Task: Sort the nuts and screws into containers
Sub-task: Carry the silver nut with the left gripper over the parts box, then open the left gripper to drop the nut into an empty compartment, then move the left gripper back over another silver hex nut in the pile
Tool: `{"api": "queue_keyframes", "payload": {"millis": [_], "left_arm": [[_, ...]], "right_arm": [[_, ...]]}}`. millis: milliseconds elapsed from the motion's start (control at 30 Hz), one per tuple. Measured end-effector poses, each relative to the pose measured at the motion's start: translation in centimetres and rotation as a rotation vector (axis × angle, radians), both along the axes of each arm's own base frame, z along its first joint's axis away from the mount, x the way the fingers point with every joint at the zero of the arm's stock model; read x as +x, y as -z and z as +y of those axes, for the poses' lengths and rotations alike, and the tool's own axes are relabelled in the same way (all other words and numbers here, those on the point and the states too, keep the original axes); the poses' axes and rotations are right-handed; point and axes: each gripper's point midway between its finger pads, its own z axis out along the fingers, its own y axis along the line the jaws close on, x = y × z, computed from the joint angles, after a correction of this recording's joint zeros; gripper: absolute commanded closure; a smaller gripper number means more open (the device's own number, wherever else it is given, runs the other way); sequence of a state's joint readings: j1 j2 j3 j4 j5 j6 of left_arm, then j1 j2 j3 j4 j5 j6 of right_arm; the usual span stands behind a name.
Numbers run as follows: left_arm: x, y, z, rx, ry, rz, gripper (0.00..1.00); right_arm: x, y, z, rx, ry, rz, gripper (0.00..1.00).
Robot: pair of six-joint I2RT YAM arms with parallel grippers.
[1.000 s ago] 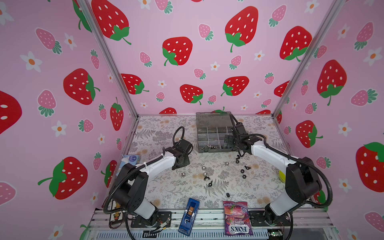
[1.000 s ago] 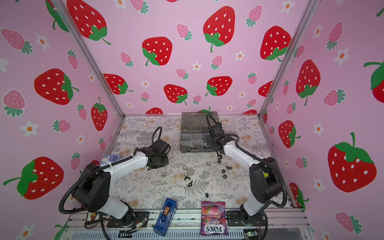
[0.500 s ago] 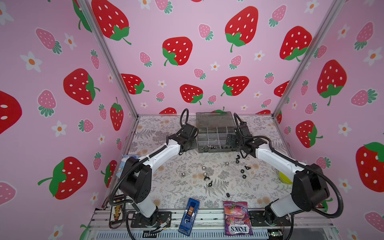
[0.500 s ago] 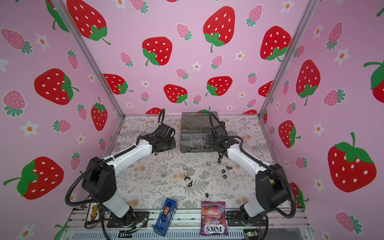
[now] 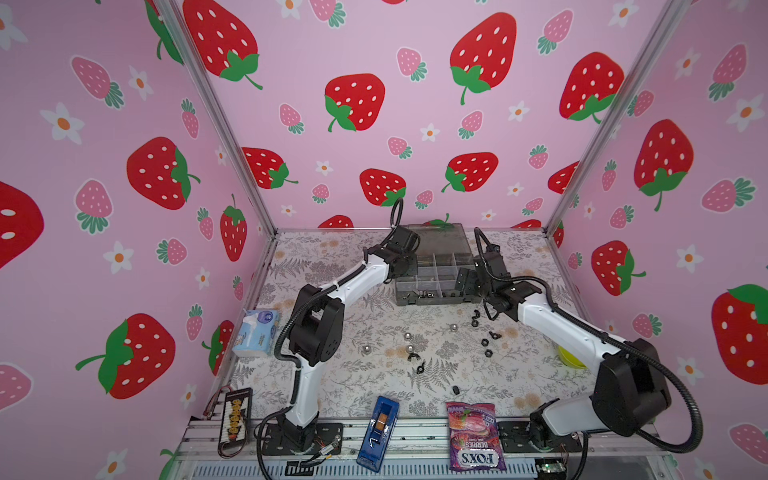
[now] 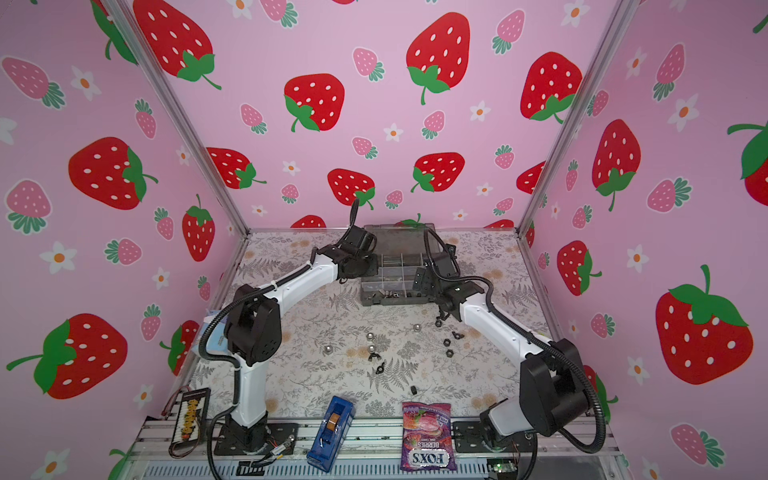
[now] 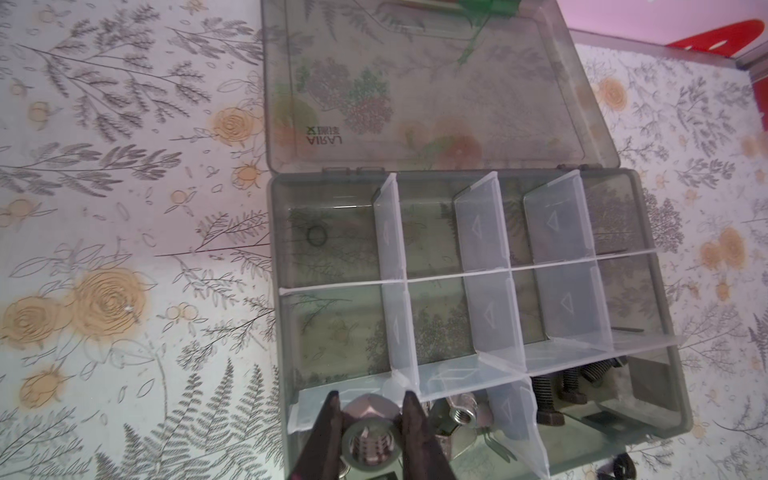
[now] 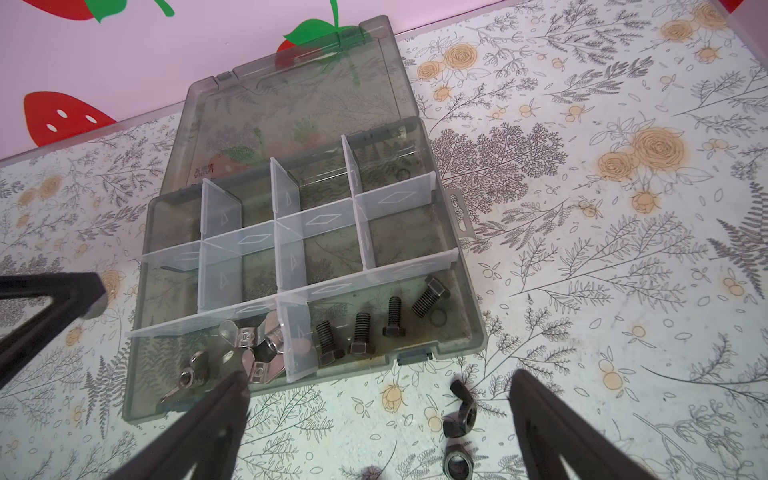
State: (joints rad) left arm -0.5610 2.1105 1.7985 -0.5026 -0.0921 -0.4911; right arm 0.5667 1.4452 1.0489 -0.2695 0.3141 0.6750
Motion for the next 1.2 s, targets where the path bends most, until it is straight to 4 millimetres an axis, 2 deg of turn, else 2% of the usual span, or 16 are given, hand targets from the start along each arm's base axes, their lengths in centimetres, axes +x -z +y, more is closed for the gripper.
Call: {"api": "queue_keyframes", "payload": {"millis": [300,433,667,1067,1133,1200], "left_arm": [[1.1,4.1,-1.0,0.067,0.031,0.065,0.82],[1.2,5.2,-1.1,0.089,0.038,0.086,0.81],[1.5,6.1,-1.3,0.101,0.045,0.1,0.69],[1.3,5.5,-1.1,0.127,0.055,0.094,0.56],[1.0,4.4,-1.2,0.133,0.06,0.076,0.54],[0.3,2.4,-1.3,0.122,0.069,0.046,0.5]], "right_arm": [[-0.3,0.6,-0.2,0.0,0.007,0.011,0.0],[-0.3,0.5,-0.2,0.003,0.007,0.007,0.0],[-0.2,0.6,-0.1,0.005,0.006,0.006,0.0],[-0.1,0.2,-0.1,0.011,0.007,-0.006,0.0],[-0.2,0.1,-0.2,0.012,0.009,-0.01,0.0],[-0.4,0.0,-0.5,0.01,0.016,-0.016,0.0]]}}
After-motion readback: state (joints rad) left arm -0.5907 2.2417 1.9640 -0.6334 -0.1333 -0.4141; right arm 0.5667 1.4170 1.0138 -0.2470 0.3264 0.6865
